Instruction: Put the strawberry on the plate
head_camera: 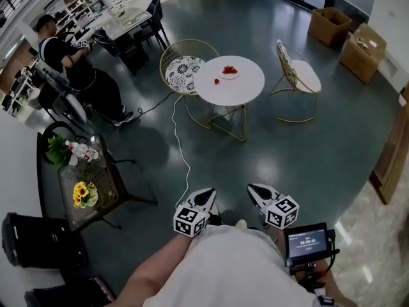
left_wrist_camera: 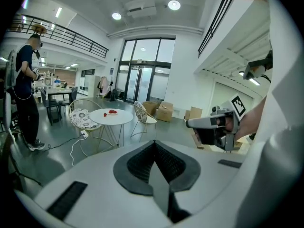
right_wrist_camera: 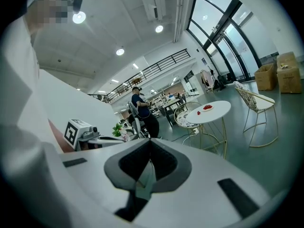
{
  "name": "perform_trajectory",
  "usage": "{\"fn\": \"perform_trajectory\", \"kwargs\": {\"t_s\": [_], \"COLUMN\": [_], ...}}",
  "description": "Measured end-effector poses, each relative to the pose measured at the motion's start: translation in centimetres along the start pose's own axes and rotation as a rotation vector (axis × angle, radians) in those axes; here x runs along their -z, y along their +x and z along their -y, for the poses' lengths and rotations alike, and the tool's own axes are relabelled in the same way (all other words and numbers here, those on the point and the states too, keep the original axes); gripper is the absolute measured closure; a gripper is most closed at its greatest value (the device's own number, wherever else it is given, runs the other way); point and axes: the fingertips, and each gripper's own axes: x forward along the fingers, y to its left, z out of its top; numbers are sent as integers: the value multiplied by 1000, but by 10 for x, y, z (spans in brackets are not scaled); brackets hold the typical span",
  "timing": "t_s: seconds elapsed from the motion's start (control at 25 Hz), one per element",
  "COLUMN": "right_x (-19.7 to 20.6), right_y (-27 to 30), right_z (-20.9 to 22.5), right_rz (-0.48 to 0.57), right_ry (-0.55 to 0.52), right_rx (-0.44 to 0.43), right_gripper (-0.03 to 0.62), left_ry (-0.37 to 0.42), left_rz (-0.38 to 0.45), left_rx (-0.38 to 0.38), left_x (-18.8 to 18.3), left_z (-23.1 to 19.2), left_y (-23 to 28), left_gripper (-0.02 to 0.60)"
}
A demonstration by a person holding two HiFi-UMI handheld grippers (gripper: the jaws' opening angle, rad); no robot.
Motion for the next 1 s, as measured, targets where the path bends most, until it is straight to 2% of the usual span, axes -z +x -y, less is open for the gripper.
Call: {"fn": "perform_trajectory", "kwargs": {"t_s": [0.44,1.0], "right_x": [-9,-52], "right_y": [40,123], "right_z": [22,61], "right_rz": [-17,-32], "right_ry": [11,-11], "right_rx": [14,35], "right_gripper": [588,586], "left_ry": [-16,-25], "left_rz": [-12,7], "left_rx": [6,26], "left_x": [-4,-46], "left_z": [-43,-132], "left_y": [23,71], "left_gripper": [575,575]}}
